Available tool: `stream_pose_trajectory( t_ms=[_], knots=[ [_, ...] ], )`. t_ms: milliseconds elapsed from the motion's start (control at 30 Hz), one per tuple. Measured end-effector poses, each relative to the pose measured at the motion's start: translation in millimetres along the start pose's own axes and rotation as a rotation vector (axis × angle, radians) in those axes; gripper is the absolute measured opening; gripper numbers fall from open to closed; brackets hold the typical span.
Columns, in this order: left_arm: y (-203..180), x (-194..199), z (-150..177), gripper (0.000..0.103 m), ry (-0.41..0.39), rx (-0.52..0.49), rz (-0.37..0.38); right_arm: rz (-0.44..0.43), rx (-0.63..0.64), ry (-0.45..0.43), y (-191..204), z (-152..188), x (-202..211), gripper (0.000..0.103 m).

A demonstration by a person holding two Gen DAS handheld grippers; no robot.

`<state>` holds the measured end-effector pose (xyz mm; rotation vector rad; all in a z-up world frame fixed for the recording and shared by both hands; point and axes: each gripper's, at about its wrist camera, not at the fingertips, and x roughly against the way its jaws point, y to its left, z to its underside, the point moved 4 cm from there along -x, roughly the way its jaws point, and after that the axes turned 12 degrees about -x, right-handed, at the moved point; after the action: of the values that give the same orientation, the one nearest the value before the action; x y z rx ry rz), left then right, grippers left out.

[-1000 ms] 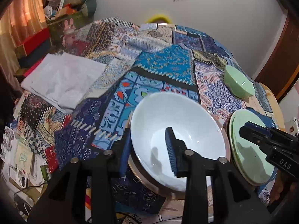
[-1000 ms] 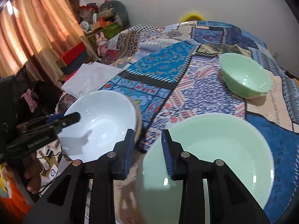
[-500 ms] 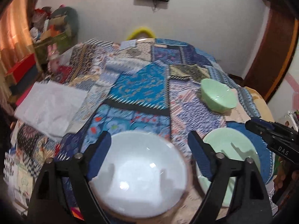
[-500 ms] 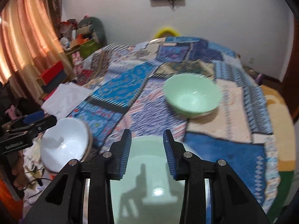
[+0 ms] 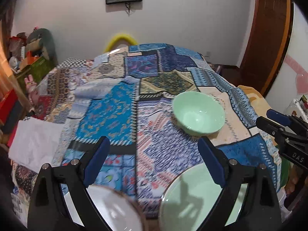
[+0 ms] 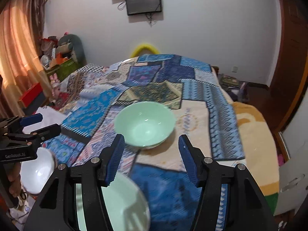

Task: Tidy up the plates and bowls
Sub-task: 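Move both tools to the mint green bowl on the quilt, then grip the mint green bowl rim with both tools on opposite sides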

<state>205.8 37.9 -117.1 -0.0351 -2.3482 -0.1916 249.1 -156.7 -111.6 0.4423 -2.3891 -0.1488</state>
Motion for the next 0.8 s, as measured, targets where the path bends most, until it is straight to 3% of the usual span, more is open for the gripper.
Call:
stream_pose_trajectory(
  t_ms=[100, 300, 567, 800],
  knots=[
    [-9, -18, -17, 0.093, 0.022, -0.009, 0.025, 0.009, -0.004, 0.0, -12, -9, -6, 0.055],
    [-26, -57, -37, 0.093, 0.053, -0.073, -0.006, 0.005, -0.032, 0.038, -29, -20, -32, 0.055],
    [-27, -117, -39, 0.093, 0.151, -0.06, 0.015, -0.011, -0.051, 0.098, -38, -25, -74, 0.055],
    [-21, -150, -40, 0.093, 0.185, -0.061, 0.001, -0.035, -0.068, 0.159, -37, -23, -111, 0.055]
  ],
)
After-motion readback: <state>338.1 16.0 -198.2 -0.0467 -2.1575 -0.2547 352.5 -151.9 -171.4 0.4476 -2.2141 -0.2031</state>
